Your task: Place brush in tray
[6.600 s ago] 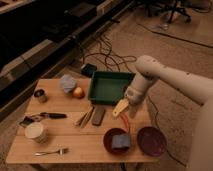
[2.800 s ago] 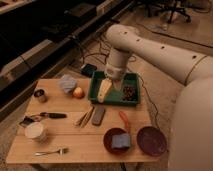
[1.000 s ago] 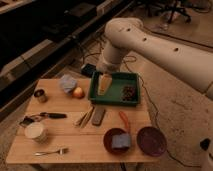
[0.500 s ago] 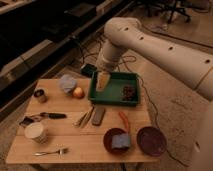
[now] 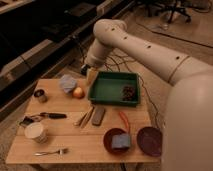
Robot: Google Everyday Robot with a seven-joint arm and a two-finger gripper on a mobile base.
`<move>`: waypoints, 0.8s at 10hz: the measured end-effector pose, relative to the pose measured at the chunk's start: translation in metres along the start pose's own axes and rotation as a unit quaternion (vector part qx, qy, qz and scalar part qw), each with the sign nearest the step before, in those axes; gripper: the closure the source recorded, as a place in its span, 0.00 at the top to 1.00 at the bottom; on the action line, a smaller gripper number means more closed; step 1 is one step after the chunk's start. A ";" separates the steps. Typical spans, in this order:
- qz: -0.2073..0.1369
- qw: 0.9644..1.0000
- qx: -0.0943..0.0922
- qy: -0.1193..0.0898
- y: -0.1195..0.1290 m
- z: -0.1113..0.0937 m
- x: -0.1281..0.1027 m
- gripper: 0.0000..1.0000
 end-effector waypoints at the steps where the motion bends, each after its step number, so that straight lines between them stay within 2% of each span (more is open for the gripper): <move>1: -0.006 1.000 -0.005 -0.004 -0.005 0.008 -0.006 0.80; 3: -0.026 0.999 -0.023 -0.014 -0.020 0.038 -0.034 0.80; 5: -0.047 0.998 -0.040 -0.025 -0.024 0.061 -0.060 0.80; 8: -0.087 0.993 -0.074 -0.031 0.005 0.089 -0.104 0.80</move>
